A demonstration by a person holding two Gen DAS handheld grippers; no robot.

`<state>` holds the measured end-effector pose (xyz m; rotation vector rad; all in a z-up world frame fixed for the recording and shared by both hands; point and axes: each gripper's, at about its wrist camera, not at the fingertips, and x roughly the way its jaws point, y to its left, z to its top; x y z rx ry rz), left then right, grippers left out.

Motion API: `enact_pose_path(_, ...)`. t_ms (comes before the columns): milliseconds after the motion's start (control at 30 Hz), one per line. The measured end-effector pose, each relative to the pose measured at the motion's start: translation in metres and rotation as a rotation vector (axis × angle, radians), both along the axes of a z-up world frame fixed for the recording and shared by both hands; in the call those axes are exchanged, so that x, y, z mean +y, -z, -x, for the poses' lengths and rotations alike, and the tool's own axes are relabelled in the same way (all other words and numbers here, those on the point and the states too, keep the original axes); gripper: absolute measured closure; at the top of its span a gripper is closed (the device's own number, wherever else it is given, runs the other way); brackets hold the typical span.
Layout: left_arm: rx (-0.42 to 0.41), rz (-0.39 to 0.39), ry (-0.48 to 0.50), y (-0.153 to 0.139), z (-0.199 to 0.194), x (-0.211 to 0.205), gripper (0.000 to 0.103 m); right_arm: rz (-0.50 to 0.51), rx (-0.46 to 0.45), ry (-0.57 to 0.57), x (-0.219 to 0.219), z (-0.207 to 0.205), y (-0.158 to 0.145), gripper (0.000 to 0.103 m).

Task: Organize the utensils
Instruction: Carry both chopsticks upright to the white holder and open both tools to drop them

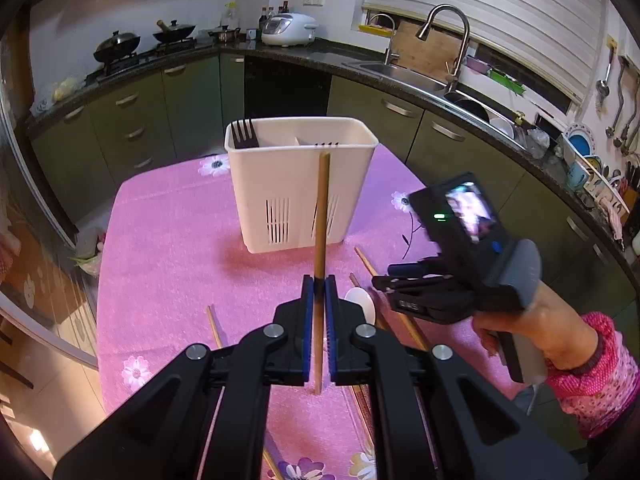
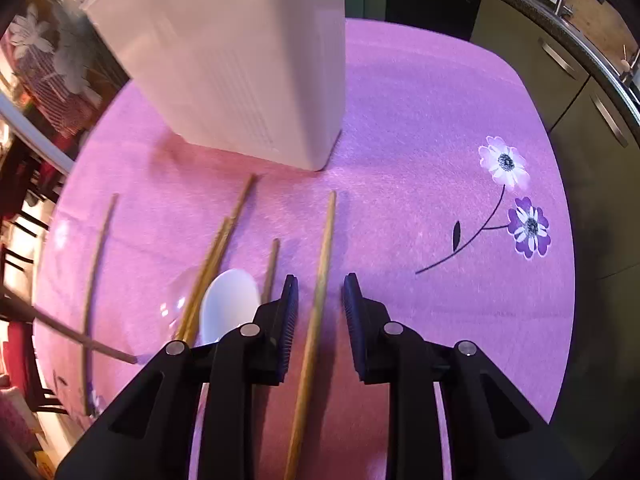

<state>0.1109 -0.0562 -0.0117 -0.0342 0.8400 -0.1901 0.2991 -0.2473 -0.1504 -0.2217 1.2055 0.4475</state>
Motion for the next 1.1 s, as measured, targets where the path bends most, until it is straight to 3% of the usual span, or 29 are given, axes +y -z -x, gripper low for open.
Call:
enact_pose_path(133,-0.005,0.002,0.012,-0.001,0.003,0.0,0.097,0.045,0.003,-0.018,0.006,-0.004,0.006,0.08)
enact_pose_path(200,-0.006,0.004,0.012,-0.001,0.003,0.0,0.097,0.049,-0.002,-0.032,0.009,-0.001,0.006,0.095)
enact_pose_path(267,-0.008,0.007,0.012,-0.002,0.004,0.0,0.097,0.058,-0.018,-0.029,0.01,0.002,0.004,0.096)
enact_pose_path(367,-0.013,0.01,0.015,-0.005,0.007,0.002,0.097,-0.03,-0.045,-0.016,0.002,0.01,-0.014,0.096)
enact_pose_path(667,-0.056,0.012,0.014,-0.028,0.01,0.003,0.097,-0.31,-0.211,0.019,-0.044,0.05,-0.108,0.096)
enact_pose_path(1100,-0.135,-0.006,0.01,-0.078,-0.001,0.01,0.097,-0.51,-0.438,-0.023,-0.064,0.074,-0.239,0.096)
